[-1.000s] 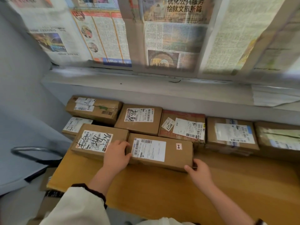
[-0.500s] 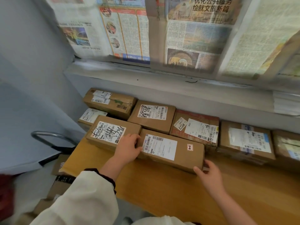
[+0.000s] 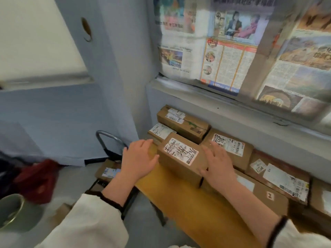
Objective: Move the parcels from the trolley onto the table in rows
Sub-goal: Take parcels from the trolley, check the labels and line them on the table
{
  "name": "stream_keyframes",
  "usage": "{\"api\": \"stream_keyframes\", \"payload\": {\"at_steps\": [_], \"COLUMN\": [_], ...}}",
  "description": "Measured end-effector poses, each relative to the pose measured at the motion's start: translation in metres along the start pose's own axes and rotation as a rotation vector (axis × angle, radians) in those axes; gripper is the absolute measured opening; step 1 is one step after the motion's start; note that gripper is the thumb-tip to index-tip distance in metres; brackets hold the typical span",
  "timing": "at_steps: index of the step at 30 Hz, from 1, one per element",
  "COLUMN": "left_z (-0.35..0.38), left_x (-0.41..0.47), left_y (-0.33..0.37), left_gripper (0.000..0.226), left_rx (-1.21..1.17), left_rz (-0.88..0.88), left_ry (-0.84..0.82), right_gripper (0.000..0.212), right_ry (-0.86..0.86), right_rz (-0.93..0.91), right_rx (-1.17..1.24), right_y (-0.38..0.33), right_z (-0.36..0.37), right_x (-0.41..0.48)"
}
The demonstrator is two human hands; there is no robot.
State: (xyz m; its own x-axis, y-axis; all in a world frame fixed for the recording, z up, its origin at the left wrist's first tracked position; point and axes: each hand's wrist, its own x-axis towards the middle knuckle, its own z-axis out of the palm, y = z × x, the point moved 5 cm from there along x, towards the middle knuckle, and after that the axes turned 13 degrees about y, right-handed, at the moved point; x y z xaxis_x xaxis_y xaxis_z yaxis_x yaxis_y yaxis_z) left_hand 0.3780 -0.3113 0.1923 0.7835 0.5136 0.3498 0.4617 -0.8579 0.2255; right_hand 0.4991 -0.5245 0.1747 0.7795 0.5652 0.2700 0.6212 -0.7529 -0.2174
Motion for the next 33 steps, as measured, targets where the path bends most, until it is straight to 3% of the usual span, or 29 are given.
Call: {"api": "stream_keyframes", "payload": {"at_steps": [8, 14, 18, 24, 33], "left_z": [-0.077, -0.113, -0.113, -0.080, 0.014], "left_x": [-0.065, -0.132, -0.176, -0.203, -0.194], "left_y": [-0.224, -0.343, -0.399, -0.452, -0.524], "left_gripper": [0.076, 0.074, 0.073, 0.066, 0.065], "left_rx": [0.160, 0.189, 0.186, 0.293, 0.256], "left_rz": [-0.374, -0.656, -0.822, -0.852, -1.017], "left_ry": [-0.062, -0.052, -0.053, -0.177, -0.374], "right_gripper": [0.072, 0.068, 0.070, 0.069, 0.061], "right_ry": [-0.131, -0.279, -0.375, -0.498, -0.703], "right_rz": [-0.260, -0.412, -0.503, -0.652, -0.773], "right_rx": [0.023, 0.105, 0.087, -0.024, -0.129], "right_y": [-0.188, -0.311, -0.370, -0.432, -0.494], "right_z": [0.048, 0.100, 0.137, 0.196, 0.331], "right_x": [0.036, 0.018, 0.009, 0.028, 0.077]}}
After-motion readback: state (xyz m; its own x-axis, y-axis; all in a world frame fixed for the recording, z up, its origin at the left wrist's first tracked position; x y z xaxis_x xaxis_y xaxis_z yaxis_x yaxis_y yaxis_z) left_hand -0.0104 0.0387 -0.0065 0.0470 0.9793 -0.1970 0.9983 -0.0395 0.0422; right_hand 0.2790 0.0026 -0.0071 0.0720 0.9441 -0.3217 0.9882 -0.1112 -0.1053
